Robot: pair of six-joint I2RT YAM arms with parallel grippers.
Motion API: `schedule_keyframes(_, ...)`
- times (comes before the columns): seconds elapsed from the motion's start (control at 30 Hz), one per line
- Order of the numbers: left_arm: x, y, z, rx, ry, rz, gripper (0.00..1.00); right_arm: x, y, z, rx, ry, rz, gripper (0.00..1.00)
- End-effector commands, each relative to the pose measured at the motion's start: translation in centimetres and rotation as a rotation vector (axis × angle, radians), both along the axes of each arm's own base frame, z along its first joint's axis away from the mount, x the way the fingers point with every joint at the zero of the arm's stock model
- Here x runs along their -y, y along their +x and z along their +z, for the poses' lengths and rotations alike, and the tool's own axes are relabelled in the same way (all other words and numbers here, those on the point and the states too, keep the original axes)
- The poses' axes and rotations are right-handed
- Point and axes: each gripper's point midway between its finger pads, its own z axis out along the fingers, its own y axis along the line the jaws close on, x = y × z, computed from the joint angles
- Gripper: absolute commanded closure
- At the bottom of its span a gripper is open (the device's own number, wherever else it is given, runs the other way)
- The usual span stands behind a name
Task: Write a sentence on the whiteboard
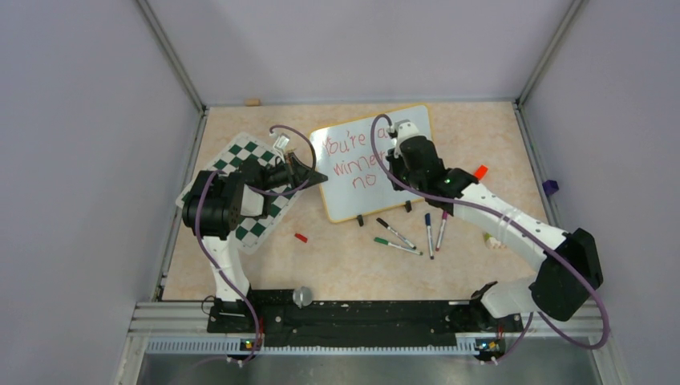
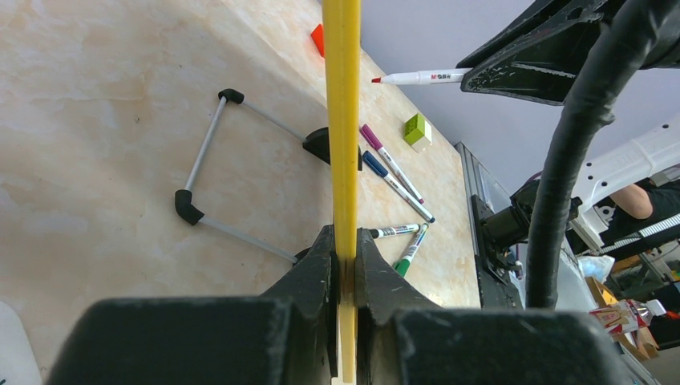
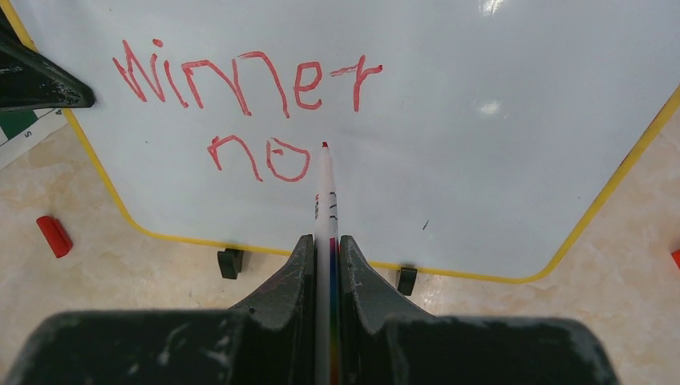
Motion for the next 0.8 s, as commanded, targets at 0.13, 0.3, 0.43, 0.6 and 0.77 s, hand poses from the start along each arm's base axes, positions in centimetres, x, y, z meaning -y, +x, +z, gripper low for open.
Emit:
schedule_keyframes(0.13, -0.3, 0.6, 2.4, 0.165, 0.0, 0.02, 1.0, 0.0, 0.7, -0.2, 0.01, 0.005, -0.015, 1.0)
schedule_keyframes(0.3, -0.3, 0.6, 2.4, 0.164, 0.0, 0.02, 1.0, -0.1, 0.8, -0.6, 0.002, 0.001, -0.016, 1.0)
schedule_keyframes(0.43, -0.3, 0.6, 2.4, 0.163, 0.0, 0.02, 1.0, -0.1, 0.9, -0.9, -0.003, -0.001, -0.019, 1.0)
schedule_keyframes(0.6, -0.3, 0.6, 2.3, 0.162, 0.0, 0.02, 1.0, -0.2, 1.0, -1.4, -0.011, 0.0, -0.021, 1.0)
schedule_keyframes(0.77, -0.3, 0.6, 2.3, 0.162, 0.0, 0.02, 1.0, -0.4, 1.4, -1.3, -0.004, -0.002, -0.025, 1.0)
